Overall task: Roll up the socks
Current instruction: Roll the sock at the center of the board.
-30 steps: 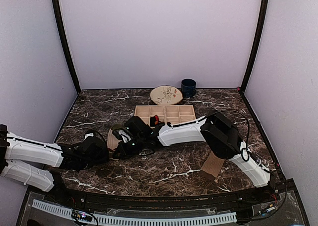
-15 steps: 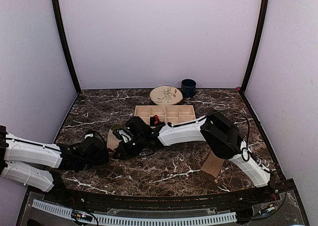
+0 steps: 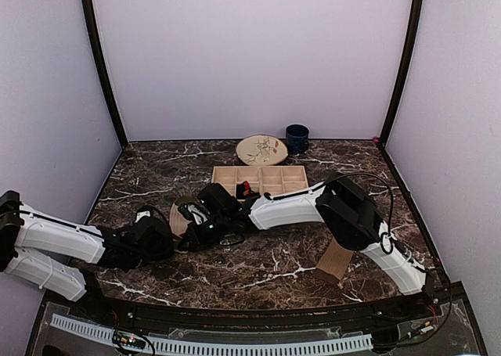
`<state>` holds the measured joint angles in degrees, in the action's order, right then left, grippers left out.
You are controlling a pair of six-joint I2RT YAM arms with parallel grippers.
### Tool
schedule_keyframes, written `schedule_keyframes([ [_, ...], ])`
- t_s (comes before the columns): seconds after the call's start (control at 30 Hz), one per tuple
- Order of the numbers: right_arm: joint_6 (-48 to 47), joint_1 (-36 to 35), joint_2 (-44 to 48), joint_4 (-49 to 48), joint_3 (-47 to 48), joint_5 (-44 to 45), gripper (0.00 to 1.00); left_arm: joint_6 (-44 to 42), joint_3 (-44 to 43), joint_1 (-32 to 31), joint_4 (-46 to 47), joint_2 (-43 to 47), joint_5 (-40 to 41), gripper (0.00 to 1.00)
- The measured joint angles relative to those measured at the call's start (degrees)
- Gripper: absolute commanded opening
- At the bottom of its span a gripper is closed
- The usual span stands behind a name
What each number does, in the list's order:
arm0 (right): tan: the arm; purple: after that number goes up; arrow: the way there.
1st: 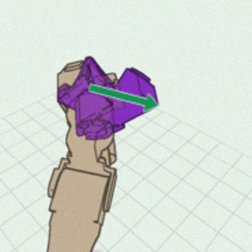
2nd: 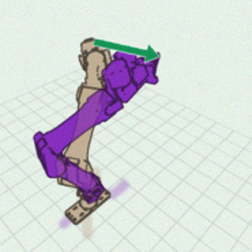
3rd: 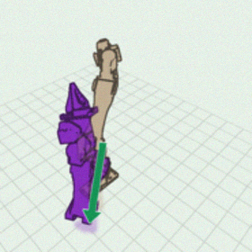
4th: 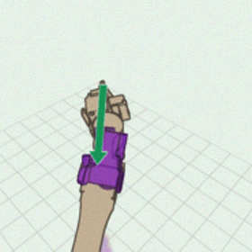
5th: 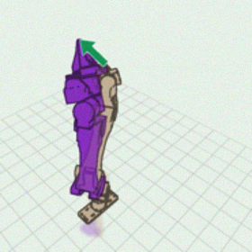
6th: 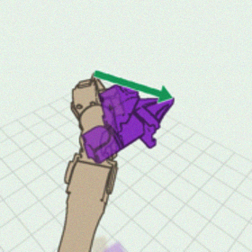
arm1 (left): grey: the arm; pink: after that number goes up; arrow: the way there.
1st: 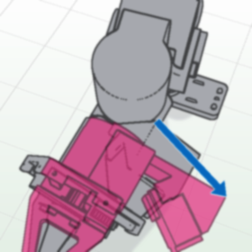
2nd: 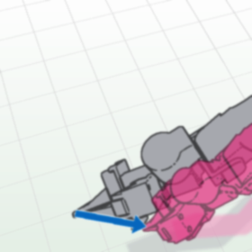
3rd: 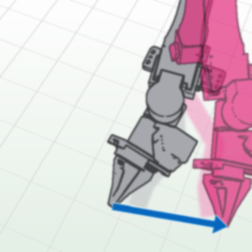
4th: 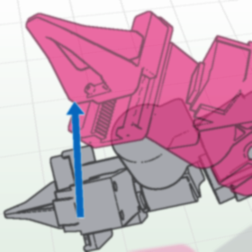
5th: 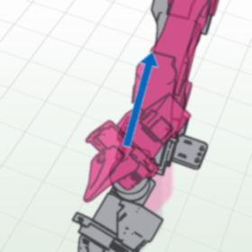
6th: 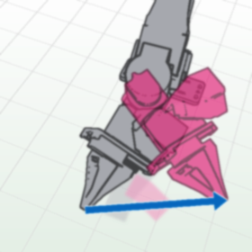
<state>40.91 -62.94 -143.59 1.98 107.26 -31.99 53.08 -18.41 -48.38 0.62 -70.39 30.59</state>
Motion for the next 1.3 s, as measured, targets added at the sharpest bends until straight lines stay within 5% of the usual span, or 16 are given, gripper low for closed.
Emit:
schedule_keyframes([
  [0.63,-4.3,0.0,2.1,1.9,-1.7,4.5,0.29,1.0,-3.2,1.0,9.4,-10.3,3.6,0.61],
  [1.3,-12.7,-0.1,5.5,3.5,-4.6,16.4,0.34,1.0,0.3,3.1,26.9,-15.1,-0.5,0.5],
])
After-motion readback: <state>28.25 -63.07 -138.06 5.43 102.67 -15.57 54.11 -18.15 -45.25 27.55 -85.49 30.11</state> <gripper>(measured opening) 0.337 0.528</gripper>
